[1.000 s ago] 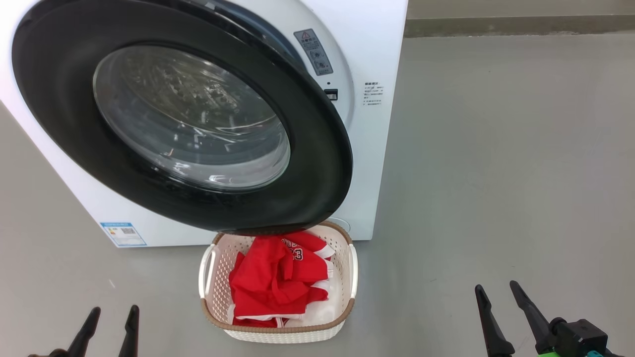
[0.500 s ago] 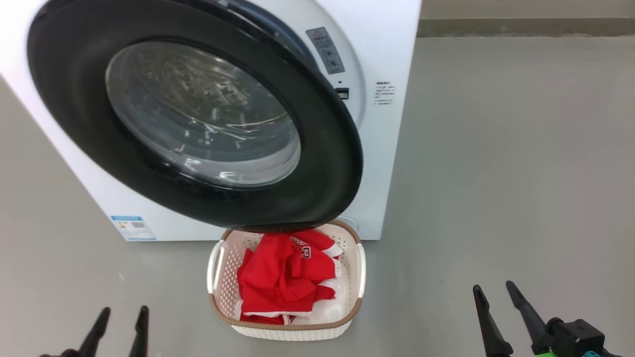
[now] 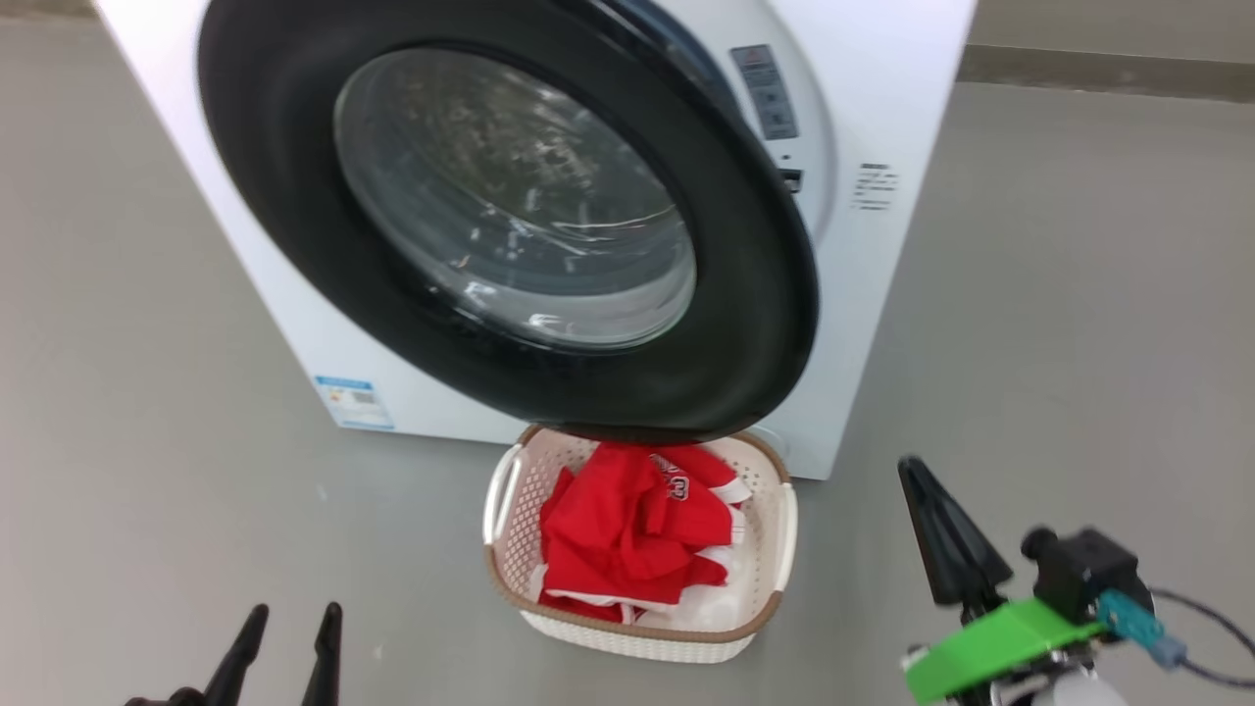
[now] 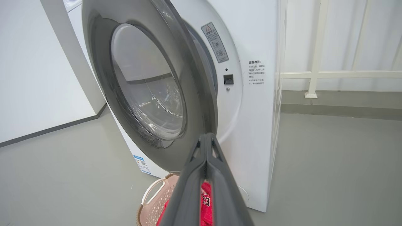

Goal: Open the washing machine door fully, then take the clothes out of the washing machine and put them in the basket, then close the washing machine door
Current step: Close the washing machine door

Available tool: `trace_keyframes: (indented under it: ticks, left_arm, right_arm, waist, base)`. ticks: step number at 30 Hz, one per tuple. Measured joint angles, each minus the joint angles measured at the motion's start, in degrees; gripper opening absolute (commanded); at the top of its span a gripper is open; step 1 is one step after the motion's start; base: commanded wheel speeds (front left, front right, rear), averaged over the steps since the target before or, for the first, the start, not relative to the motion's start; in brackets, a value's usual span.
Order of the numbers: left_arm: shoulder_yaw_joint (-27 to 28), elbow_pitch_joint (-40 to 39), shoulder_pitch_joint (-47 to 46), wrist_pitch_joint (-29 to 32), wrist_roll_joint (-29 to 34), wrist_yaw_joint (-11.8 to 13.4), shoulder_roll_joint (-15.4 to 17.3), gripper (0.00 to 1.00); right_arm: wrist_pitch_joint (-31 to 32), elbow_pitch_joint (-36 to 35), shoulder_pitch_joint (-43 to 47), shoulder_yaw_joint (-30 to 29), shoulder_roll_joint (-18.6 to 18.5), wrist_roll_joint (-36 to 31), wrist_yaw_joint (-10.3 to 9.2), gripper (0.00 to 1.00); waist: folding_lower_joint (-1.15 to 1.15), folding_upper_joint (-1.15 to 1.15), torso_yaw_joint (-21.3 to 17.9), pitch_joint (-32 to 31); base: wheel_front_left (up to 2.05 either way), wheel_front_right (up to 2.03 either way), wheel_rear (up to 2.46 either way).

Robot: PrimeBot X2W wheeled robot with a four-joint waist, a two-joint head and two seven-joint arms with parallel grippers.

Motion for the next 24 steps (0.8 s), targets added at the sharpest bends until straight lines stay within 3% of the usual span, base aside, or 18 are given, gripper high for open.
trace_keyframes:
  ticks: [12, 24]
  left_arm:
    - [-3.2, -0.5, -4.4, 0.0, -0.2, 0.0, -1.7, 1.00]
    - [-5.2, -0.8, -9.0, 0.0, -1.8, 0.0, -3.1, 1.00]
  right_arm:
    - [0.0, 5.1, -14.9, 1.4, -0.6, 0.1, 0.00, 0.00]
    - [0.0, 8.2, -22.6, -0.8, -1.1, -0.3, 0.00, 0.00]
  waist:
    - [0.00, 0.00, 5.3, 4.6]
    - [0.00, 0.00, 8.9, 11.4]
  base:
    - [0.00, 0.00, 0.00]
    - [0.00, 0.00, 0.00]
